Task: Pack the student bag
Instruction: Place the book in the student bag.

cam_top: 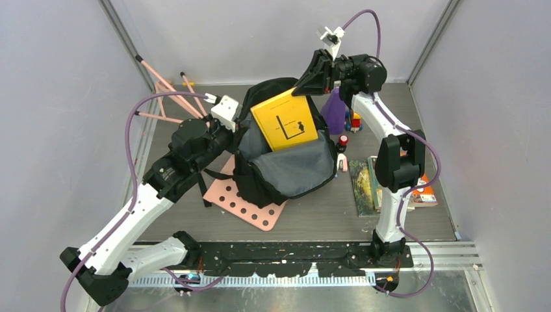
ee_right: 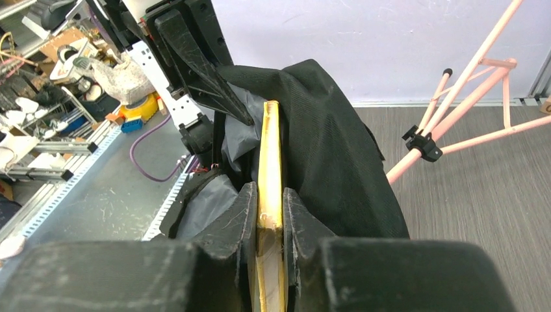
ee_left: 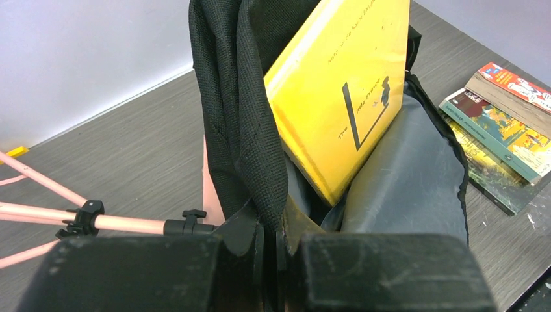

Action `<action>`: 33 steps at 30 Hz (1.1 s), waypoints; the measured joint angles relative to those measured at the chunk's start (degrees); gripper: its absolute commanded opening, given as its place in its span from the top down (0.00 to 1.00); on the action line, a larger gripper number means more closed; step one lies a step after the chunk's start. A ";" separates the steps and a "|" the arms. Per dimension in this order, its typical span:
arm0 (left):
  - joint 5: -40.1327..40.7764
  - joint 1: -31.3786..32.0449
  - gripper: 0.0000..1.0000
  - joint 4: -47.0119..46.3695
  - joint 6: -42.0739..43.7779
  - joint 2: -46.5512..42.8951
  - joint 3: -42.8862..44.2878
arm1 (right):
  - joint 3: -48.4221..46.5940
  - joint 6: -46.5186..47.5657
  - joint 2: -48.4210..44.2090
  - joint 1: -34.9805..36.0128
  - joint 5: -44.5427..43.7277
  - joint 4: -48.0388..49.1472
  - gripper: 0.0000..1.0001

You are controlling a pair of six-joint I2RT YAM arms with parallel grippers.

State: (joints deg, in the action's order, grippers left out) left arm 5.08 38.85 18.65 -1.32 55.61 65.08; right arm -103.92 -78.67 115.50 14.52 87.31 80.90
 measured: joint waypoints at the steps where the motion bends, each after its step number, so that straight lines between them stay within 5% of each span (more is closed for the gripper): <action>1: -0.26 -0.04 1.00 0.13 0.00 0.00 0.17 | -0.04 0.31 -0.09 0.26 0.17 0.00 0.99; 14: -1.97 -1.86 1.00 1.01 0.04 -0.13 0.59 | -7.93 1.40 1.81 5.79 2.45 0.02 0.99; 18: -1.92 -2.19 1.00 1.38 0.04 -0.13 0.59 | -8.50 0.66 3.41 5.77 2.40 0.00 0.79; 20: -1.88 -2.29 1.00 1.60 0.04 -0.13 0.59 | -8.48 0.22 3.93 5.73 2.40 -0.07 0.50; 24: -2.91 -2.25 1.00 1.22 0.02 -0.13 0.61 | -8.48 -1.38 4.13 5.29 1.62 -0.24 0.15; 33: -3.67 -2.16 1.00 0.94 0.00 -0.11 0.61 | -8.59 -4.96 4.11 3.82 1.01 -0.07 0.09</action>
State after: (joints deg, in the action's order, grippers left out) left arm 1.41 36.69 19.59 -1.32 55.51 65.69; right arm -112.51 -83.64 119.61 18.35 88.31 80.84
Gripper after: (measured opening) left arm 0.063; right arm 0.903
